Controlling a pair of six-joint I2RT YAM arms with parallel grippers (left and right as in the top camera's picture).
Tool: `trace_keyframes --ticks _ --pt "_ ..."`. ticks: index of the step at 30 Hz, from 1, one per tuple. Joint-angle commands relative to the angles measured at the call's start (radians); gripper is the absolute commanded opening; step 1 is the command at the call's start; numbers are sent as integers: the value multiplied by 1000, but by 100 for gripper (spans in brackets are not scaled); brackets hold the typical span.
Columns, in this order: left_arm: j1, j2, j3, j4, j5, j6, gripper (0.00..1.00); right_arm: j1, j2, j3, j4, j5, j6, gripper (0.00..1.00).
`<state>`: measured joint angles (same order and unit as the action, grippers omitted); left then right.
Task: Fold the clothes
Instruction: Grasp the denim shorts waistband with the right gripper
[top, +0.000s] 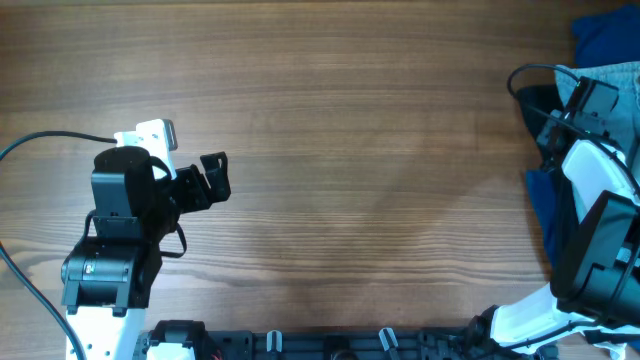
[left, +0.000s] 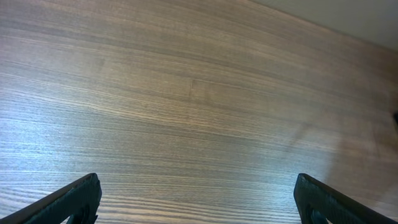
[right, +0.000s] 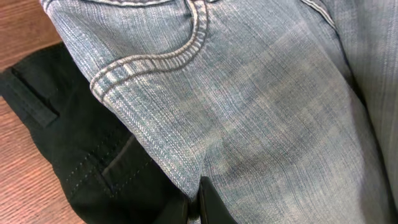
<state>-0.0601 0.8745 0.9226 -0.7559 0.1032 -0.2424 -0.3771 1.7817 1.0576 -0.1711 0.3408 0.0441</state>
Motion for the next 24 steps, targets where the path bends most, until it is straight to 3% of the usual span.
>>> trace_keyframes --ticks 1,3,17,24 --pt "-5 3 20 3 19 -5 100 3 -20 34 21 -54 7 6" --pt "-5 3 20 3 19 -5 100 3 -19 34 22 -54 7 16" --pt "-5 3 20 3 19 -5 100 3 30 34 29 -54 5 19" --pt "-5 3 20 3 19 -5 100 3 51 34 39 -113 -53 41"
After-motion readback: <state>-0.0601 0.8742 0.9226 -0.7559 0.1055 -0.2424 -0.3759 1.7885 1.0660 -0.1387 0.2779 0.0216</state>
